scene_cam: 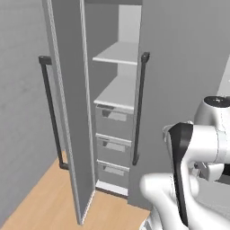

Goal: Take the meat container that has the fish and place it on the second highest rack of the freezer. Then take the vegetable container that has the corn and onion and place it on the highest rack of the freezer.

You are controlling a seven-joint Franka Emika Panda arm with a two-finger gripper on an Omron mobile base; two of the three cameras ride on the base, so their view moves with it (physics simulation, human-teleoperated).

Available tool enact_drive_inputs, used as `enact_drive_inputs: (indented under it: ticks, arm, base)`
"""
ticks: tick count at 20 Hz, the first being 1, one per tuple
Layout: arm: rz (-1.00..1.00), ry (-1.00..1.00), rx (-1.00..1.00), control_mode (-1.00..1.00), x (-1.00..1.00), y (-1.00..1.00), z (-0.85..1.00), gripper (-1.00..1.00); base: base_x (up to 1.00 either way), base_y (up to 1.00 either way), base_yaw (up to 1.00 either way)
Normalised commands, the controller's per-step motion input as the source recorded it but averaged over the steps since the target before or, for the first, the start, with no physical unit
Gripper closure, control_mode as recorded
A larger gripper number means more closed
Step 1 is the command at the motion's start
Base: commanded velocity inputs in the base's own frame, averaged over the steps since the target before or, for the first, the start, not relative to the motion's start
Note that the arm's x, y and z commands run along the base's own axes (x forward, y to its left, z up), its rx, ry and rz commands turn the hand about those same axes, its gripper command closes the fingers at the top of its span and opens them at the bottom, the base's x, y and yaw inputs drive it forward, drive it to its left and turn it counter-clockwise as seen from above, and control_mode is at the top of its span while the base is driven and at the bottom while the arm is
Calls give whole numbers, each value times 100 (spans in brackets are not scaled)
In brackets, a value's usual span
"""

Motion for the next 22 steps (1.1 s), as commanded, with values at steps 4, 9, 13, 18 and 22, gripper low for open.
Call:
enact_drive_inputs:
  ticks: [4,9,13,18,22]
  arm:
    - [0,0,0,100,0,0,0,100]
    - [0,0,0,100,0,0,0,100]
    - [0,0,0,100,0,0,0,100]
    - [0,0,0,100,0,0,0,100]
    - [0,0,0,100,0,0,0,100]
  base:
    - [3,70,-49]
    - [0,72,-46]
    - [-8,71,-34]
    - [-17,48,-24]
    - [7,13,-8]
